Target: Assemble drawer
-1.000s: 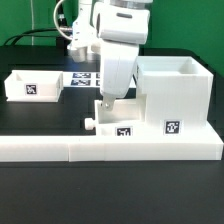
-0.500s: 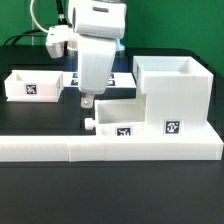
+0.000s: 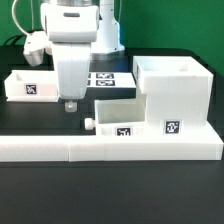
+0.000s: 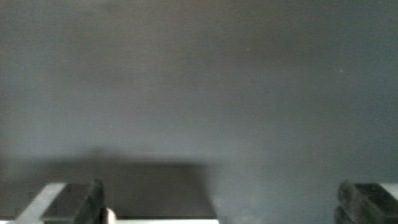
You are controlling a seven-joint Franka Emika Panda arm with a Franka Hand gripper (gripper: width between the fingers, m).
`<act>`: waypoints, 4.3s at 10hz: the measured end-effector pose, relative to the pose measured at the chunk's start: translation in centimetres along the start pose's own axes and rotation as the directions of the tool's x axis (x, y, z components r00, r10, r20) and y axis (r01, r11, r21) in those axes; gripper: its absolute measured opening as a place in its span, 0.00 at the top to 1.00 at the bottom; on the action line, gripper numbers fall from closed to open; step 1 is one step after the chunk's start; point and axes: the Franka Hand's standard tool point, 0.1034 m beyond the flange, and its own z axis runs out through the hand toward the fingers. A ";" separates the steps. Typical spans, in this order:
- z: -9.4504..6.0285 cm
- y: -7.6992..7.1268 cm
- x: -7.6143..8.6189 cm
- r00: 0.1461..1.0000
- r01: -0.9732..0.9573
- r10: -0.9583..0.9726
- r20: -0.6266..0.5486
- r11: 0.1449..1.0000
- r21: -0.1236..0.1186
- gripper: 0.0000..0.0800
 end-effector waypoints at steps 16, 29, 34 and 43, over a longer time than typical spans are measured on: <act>2.5 1.0 3.4 0.982 -0.181 0.184 -0.040 0.981 0.064 0.19; 1.5 3.0 8.3 0.994 -0.105 0.103 0.019 0.988 0.112 0.19; 1.3 1.9 4.5 0.998 -0.055 0.054 0.017 0.991 0.124 0.19; 2.3 0.8 7.7 0.985 -0.173 0.169 0.036 0.973 0.156 0.19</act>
Offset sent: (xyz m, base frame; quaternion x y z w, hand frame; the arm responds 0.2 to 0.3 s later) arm 0.0174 0.0247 -0.0125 0.0127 0.0259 -0.0197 0.9994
